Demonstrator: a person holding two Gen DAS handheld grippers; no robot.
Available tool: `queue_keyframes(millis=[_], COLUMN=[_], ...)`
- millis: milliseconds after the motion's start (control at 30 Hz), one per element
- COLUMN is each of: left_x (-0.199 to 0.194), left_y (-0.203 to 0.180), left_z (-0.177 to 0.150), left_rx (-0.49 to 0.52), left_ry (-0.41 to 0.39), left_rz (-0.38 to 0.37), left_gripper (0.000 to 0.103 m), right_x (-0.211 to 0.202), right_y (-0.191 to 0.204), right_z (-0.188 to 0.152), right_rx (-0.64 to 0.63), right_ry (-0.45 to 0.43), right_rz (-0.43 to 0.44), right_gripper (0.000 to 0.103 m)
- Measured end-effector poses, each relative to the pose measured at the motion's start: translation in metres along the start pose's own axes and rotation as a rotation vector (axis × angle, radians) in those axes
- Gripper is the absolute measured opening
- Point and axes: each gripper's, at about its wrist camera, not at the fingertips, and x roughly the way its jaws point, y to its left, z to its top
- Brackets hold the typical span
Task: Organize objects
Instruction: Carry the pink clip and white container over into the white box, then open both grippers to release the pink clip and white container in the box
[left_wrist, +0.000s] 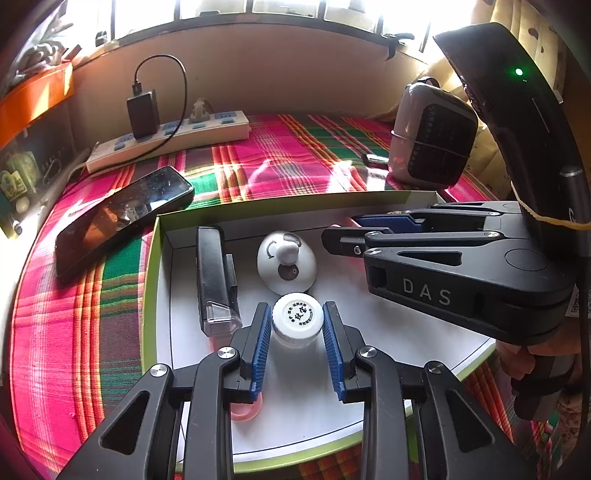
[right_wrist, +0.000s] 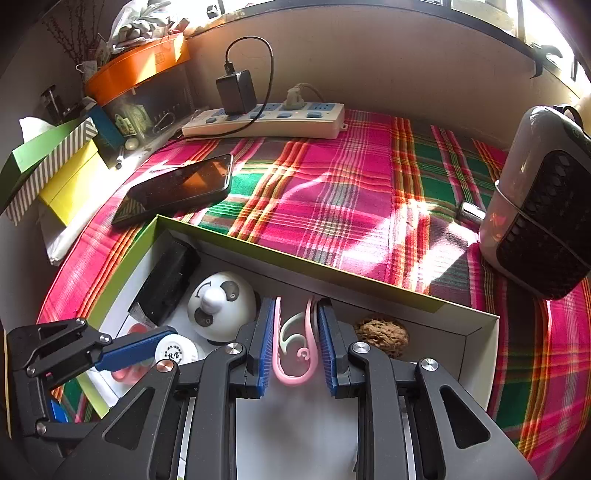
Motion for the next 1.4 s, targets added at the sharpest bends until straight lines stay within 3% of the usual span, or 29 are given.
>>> queue_keyframes(millis=[933, 1400], left_x=[0.002, 0.0], left_y=[0.0, 0.002], left_z=[0.0, 0.0], left_rx=[-0.01, -0.019], left_ry=[0.01, 0.013], left_rz=[-0.02, -0.01], left_gripper=[0.027, 0.032], right_x=[0.005, 0.0], right_y=[0.007, 0.011], right_z=[0.0, -0.003], right_rx=[-0.044, -0.037], right_ry=[0.029, 0.021], right_rz=[-0.04, -0.049], right_gripper=[0.024, 0.042])
